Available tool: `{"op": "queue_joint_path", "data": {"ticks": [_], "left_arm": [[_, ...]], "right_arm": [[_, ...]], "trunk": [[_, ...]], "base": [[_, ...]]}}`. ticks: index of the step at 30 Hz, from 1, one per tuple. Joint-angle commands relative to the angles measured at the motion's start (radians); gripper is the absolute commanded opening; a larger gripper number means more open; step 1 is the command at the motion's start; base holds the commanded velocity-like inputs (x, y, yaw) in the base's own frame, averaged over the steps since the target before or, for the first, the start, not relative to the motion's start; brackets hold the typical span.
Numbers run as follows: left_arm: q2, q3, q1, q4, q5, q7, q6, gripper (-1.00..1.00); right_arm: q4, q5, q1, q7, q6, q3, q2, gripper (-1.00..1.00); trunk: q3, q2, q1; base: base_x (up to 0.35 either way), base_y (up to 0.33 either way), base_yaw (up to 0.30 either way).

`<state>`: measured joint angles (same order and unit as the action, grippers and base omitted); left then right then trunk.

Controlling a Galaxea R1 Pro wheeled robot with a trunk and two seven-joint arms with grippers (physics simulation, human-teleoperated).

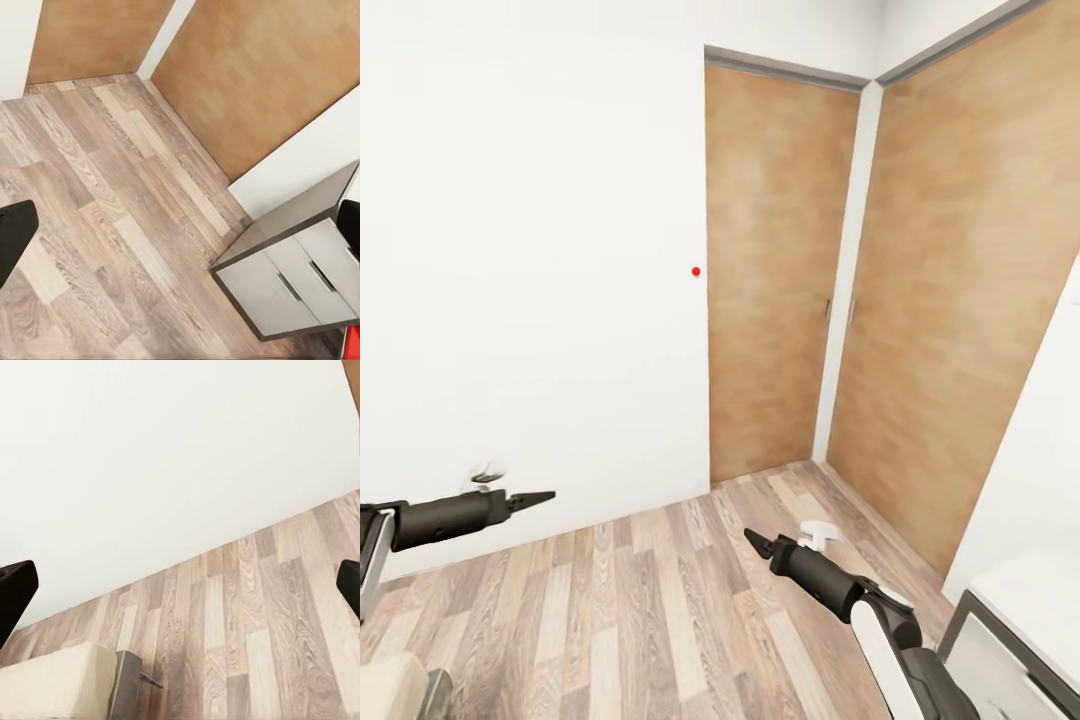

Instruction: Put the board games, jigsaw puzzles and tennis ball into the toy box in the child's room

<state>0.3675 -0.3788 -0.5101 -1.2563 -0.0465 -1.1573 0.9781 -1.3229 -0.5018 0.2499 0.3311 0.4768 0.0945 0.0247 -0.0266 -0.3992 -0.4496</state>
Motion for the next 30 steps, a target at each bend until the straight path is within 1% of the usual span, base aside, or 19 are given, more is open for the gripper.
{"op": "queue_joint_path", "data": {"ticks": [1,4,11,13,17,19,22,23,24,26,27,29,30], "left_arm": [[0.000,0.008,-0.001,0.000,-0.006,-0.007,0.008,1.00],[-0.001,0.022,-0.001,0.000,-0.006,-0.007,0.008,1.00],[-0.001,0.028,-0.001,0.001,-0.007,-0.005,0.007,1.00],[-0.002,0.031,-0.001,0.001,-0.005,0.004,0.007,1.00],[-0.021,0.039,-0.002,0.001,-0.007,0.044,0.007,1.00],[-0.033,0.041,-0.002,0.002,-0.006,0.084,0.006,1.00],[-0.063,0.045,-0.003,0.002,-0.007,0.154,0.005,1.00],[-0.068,0.046,-0.003,0.002,-0.007,0.167,0.005,1.00],[-0.075,0.050,-0.003,0.003,-0.007,0.193,0.004,1.00],[-0.086,0.062,-0.004,0.006,-0.007,0.249,0.003,1.00],[-0.089,0.066,-0.004,0.008,-0.007,0.264,0.002,1.00],[-0.113,0.091,-0.004,0.012,-0.008,0.326,-0.005,1.00],[-0.120,0.097,-0.004,0.013,-0.008,0.343,-0.010,1.00]], "right_arm": [[-0.001,-0.006,0.000,0.000,0.006,-0.001,0.000,1.00],[-0.001,-0.006,0.000,0.001,0.006,-0.001,0.000,1.00],[-0.001,-0.006,0.000,0.000,0.005,-0.001,0.000,1.00],[0.000,-0.005,0.000,0.001,0.005,-0.001,0.000,1.00],[0.003,-0.005,0.000,0.000,0.005,-0.001,0.000,1.00],[0.005,-0.005,0.004,0.000,0.005,-0.002,0.000,1.00],[0.029,-0.005,0.011,0.000,0.004,-0.003,0.000,1.00],[0.035,-0.005,0.014,0.000,0.004,-0.003,0.000,1.00],[0.049,-0.005,0.020,0.000,0.003,-0.003,0.000,1.00],[0.080,-0.005,0.039,-0.004,0.002,-0.004,0.000,1.00],[0.087,-0.005,0.043,-0.007,0.002,-0.004,0.000,1.00],[0.115,-0.005,0.057,-0.026,0.002,-0.005,0.000,1.00],[0.123,-0.005,0.060,-0.033,0.002,-0.005,0.000,1.00]], "trunk": [[0.000,-0.001,0.000],[0.000,-0.001,0.000],[0.000,-0.001,0.000],[0.000,-0.001,0.000],[0.000,-0.001,0.000],[0.000,-0.001,0.000],[0.000,-0.001,0.000],[0.000,-0.001,0.000],[0.000,-0.001,0.000],[0.000,-0.001,0.000],[0.000,-0.001,0.000],[0.000,-0.001,0.000],[0.000,-0.001,0.000]], "base": [[0.000,0.000,0.287],[0.000,0.000,0.287],[0.000,0.000,0.288],[0.000,0.000,0.288],[0.000,0.000,0.288],[0.000,0.000,0.288],[0.000,0.000,0.287],[0.000,0.000,0.287],[0.000,0.000,0.287],[0.000,0.000,0.287],[0.000,0.000,0.287],[0.000,0.000,0.287],[0.000,0.000,0.287]]}}
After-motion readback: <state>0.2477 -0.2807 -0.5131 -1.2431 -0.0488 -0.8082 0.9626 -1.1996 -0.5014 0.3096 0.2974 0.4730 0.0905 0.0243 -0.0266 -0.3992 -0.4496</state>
